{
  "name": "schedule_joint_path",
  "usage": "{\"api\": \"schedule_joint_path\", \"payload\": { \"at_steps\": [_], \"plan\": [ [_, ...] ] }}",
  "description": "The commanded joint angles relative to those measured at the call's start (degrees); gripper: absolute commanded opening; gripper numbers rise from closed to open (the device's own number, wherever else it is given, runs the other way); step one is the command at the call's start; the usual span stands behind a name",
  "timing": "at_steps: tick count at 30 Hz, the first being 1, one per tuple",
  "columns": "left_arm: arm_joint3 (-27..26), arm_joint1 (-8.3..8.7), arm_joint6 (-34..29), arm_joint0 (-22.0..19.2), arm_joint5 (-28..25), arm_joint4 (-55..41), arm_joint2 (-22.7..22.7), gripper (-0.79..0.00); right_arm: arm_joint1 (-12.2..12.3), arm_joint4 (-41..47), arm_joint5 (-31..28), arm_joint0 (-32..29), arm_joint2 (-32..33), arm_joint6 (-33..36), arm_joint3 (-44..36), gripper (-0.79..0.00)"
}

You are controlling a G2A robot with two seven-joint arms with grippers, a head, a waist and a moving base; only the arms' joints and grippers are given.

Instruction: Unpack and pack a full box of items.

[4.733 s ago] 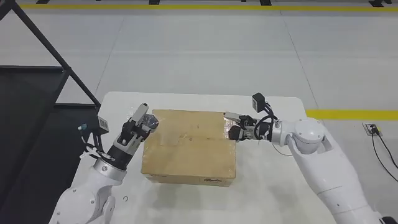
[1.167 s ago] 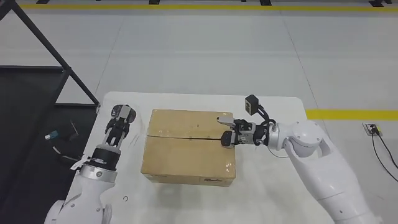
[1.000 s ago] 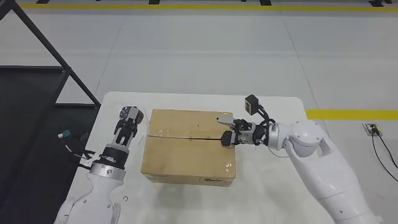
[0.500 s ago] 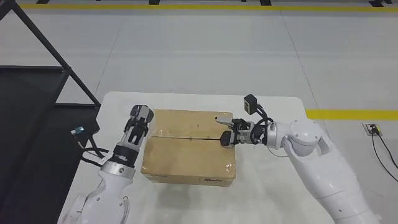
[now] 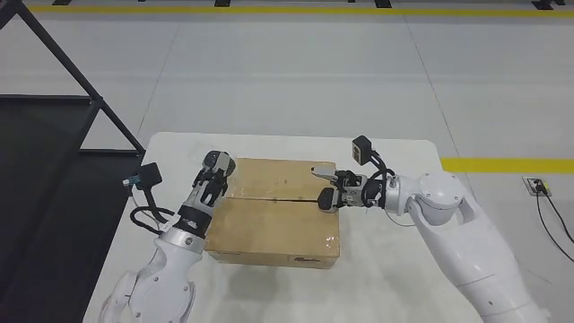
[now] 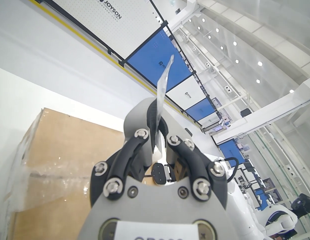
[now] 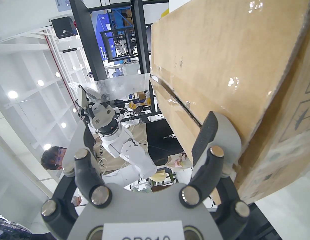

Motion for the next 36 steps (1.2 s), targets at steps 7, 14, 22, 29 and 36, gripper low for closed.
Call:
{"api": "schedule_joint_path", "payload": {
  "at_steps": [7,14,22,29,36],
  "plan": [
    [1.2,-0.17,-2.1,0.3,0.1,0.8,1.7,-0.785,0.0,0.2,-0.4,0.3,0.0,0.3,0.5,0.0],
    [2.3,-0.4,-3.3,-0.3,0.5,2.0,3.3,-0.554,0.0,0.3,-0.9,0.5,-0.1,0.6,1.0,0.0],
    [4.6,-0.69,-4.9,-1.7,1.1,2.3,4.7,-0.117,0.1,0.4,-1.7,0.3,0.3,1.2,1.4,0.0],
    [6.3,-0.97,-5.5,-2.6,1.0,3.4,6.2,-0.009,0.2,0.5,-2.0,0.1,0.6,1.4,1.2,0.0],
    [6.6,-1.16,-6.0,-3.0,1.4,4.0,6.6,0.0,0.3,0.5,-2.3,0.0,0.7,1.6,1.1,0.0]
  ]
}}
